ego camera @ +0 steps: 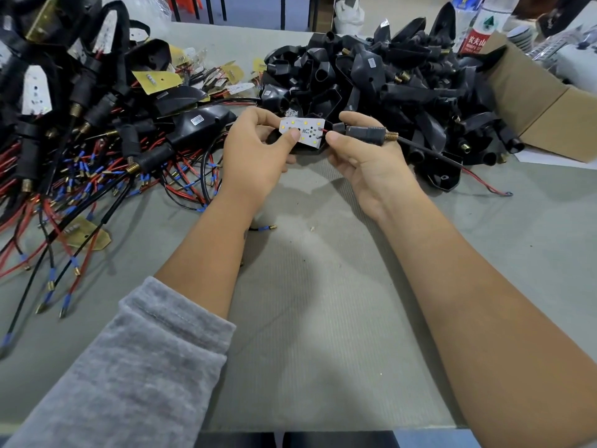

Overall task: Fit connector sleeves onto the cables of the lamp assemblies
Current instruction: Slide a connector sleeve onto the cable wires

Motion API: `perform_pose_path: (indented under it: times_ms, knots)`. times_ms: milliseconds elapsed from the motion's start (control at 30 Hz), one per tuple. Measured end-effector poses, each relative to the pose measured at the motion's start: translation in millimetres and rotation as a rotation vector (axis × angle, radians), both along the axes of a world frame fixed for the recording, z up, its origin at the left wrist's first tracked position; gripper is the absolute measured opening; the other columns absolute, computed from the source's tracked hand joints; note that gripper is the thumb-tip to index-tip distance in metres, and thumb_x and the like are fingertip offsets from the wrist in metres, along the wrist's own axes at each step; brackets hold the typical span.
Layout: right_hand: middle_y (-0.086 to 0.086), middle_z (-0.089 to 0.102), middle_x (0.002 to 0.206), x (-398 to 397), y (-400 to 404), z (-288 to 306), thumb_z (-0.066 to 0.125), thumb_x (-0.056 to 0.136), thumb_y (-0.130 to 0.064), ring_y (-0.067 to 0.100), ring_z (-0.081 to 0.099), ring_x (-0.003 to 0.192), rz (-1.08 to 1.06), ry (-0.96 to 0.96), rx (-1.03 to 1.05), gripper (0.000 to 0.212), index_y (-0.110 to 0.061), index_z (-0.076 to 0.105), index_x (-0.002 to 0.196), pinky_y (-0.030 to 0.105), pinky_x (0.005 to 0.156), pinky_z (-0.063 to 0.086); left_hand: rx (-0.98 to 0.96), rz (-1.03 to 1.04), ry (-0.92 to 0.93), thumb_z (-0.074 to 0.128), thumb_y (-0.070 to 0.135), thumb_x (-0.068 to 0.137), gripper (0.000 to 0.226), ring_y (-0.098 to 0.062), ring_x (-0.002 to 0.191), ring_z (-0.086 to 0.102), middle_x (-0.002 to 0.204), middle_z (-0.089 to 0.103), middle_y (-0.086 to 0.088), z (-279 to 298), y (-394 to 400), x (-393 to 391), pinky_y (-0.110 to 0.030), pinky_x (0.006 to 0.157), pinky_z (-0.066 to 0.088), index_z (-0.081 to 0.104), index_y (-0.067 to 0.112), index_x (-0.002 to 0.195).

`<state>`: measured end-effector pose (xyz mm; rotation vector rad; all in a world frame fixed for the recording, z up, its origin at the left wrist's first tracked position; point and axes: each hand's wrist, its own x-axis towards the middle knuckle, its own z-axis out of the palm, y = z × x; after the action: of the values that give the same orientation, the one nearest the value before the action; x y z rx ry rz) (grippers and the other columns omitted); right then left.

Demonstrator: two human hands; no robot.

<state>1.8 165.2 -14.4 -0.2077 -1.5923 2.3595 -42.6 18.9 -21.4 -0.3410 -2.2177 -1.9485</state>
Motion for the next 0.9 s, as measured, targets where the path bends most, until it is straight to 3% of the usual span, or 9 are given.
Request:
perform_pose_path:
  times_ms: [233, 333, 500, 667, 733, 800, 900]
  knots:
    - [0.011, 0.064, 0.088, -2.5, -0.5, -1.7, 0.068, 0.084, 0.006, 0.014, 0.063, 0.072, -0.047, 0.012, -0.038, 0.016, -0.002, 0.065, 0.098, 0.021, 0.068, 0.053, 0.065, -0.032, -0.053, 0.062, 0.011, 0.087, 0.021, -0.028, 0.076, 0.071, 0.090, 0.064, -0.020, 3.1, 3.8, 2.4, -0.029, 0.054, 0.056, 0.046, 0.017, 0.075]
    - [0.011, 0.065, 0.086, -3.3, 0.1, -1.9, 0.067, 0.084, 0.007, 0.014, 0.064, 0.072, -0.050, 0.020, -0.081, 0.014, -0.005, 0.066, 0.092, 0.020, 0.067, 0.054, 0.095, -0.056, -0.047, 0.062, 0.009, 0.086, 0.022, -0.038, 0.085, 0.068, 0.081, 0.058, -0.015, 2.8, 4.6, 1.6, -0.031, 0.056, 0.058, 0.045, 0.016, 0.073]
    - [0.008, 0.069, 0.085, -4.5, 1.3, -2.6, 0.068, 0.085, 0.004, 0.011, 0.066, 0.071, -0.038, 0.019, -0.129, 0.013, -0.006, 0.066, 0.091, 0.020, 0.068, 0.054, 0.199, -0.056, -0.166, 0.067, 0.006, 0.086, 0.024, -0.023, 0.075, 0.072, 0.084, 0.063, -0.011, 1.8, 5.4, -1.5, -0.024, 0.056, 0.055, 0.048, 0.013, 0.074]
    - [0.005, 0.068, 0.078, -4.0, -1.7, -2.3, 0.066, 0.086, 0.005, 0.012, 0.066, 0.067, 0.023, 0.057, -0.134, 0.012, -0.007, 0.063, 0.088, 0.020, 0.067, 0.055, 0.489, 0.009, -0.283, 0.070, 0.002, 0.085, 0.029, -0.009, 0.061, 0.067, 0.103, 0.060, -0.014, 2.0, 8.6, -4.3, -0.022, 0.061, 0.055, 0.046, 0.012, 0.098]
    - [0.006, 0.065, 0.078, -2.9, -3.1, -2.3, 0.065, 0.086, 0.006, 0.013, 0.065, 0.067, 0.055, 0.082, -0.119, 0.013, -0.006, 0.062, 0.089, 0.022, 0.068, 0.056, 0.584, -0.058, -0.354, 0.067, 0.003, 0.087, 0.023, -0.011, 0.062, 0.067, 0.095, 0.067, -0.013, 3.5, 7.3, -5.0, -0.023, 0.064, 0.056, 0.055, 0.006, 0.106]
    - [0.007, 0.063, 0.080, -1.6, -5.2, -2.0, 0.064, 0.085, 0.009, 0.014, 0.065, 0.066, 0.078, 0.111, -0.078, 0.015, -0.006, 0.060, 0.089, 0.024, 0.070, 0.056, 0.626, -0.119, -0.391, 0.063, 0.007, 0.091, 0.006, -0.013, 0.065, 0.066, 0.079, 0.071, -0.007, 4.8, 6.5, -4.8, -0.023, 0.063, 0.055, 0.065, 0.004, 0.096]
    - [0.009, 0.062, 0.080, 0.1, -8.5, -2.1, 0.064, 0.084, 0.011, 0.019, 0.064, 0.069, 0.103, 0.151, 0.042, 0.017, -0.004, 0.058, 0.090, 0.028, 0.070, 0.056, 0.625, -0.135, -0.391, 0.061, 0.020, 0.095, 0.014, -0.012, 0.067, 0.068, 0.074, 0.072, -0.002, 4.7, 7.4, -4.1, -0.024, 0.061, 0.054, 0.066, 0.008, 0.092]
